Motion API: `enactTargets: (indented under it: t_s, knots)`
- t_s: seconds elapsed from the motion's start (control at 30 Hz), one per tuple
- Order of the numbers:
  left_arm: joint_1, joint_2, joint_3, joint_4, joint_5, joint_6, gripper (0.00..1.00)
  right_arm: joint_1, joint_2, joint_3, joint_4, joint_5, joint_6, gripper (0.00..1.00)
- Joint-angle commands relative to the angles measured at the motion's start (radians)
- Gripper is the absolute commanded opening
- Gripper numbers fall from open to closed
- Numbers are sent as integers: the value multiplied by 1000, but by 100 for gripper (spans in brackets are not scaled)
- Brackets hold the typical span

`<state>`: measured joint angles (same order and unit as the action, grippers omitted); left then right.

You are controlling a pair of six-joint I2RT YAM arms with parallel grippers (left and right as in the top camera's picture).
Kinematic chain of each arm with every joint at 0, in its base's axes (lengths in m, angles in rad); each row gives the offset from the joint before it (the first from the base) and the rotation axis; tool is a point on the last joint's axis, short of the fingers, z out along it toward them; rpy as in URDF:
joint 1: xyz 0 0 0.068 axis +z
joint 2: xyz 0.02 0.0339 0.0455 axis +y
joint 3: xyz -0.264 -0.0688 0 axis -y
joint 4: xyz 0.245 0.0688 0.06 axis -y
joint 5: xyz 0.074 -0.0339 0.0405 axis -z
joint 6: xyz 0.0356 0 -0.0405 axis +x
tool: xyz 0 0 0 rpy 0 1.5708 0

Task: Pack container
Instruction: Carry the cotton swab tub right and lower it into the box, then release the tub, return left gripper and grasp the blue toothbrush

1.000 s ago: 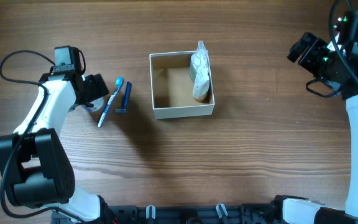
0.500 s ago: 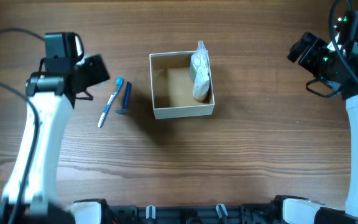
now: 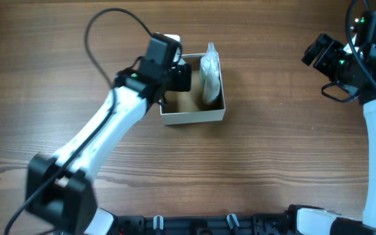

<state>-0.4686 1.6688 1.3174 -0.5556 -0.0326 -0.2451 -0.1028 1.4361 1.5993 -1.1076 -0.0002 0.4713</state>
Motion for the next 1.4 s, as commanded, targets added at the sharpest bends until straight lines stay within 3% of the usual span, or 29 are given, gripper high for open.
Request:
enactTargets:
  t_s: [0.0, 0.13, 0.23, 0.37, 0.5, 0.63, 0.83, 0.9, 1.1, 1.37]
  knots:
    - [-12, 113, 0, 84, 13, -10, 79, -1, 2, 10, 0, -10, 2, 100]
    - [-12, 183, 0, 135, 25, -25, 84, -1, 2, 10, 0, -10, 2, 100]
    - [-13, 190, 0, 161, 25, -24, 100, -1, 2, 10, 0, -10, 2, 100]
    - [-13, 138, 21, 155, 36, -24, 100, -1, 2, 10, 0, -9, 2, 100]
    - [-4, 28, 51, 32, 26, -23, 100, -1, 2, 10, 0, -10, 2, 100]
    - [51, -97, 52, -122, -88, -23, 100, -1, 2, 10, 0, -10, 2, 100]
    - [281, -117, 26, -381, -93, 24, 100, -1, 2, 10, 0, -10, 2, 100]
    - [354, -58, 0, -392, -83, 46, 97, -1, 2, 10, 0, -10, 2, 100]
    - [443, 127, -11, -357, -58, 138, 73, -1, 2, 10, 0, -9, 2, 100]
    - [449, 287, -11, -247, -58, 225, 71, -1, 2, 10, 0, -10, 2, 100]
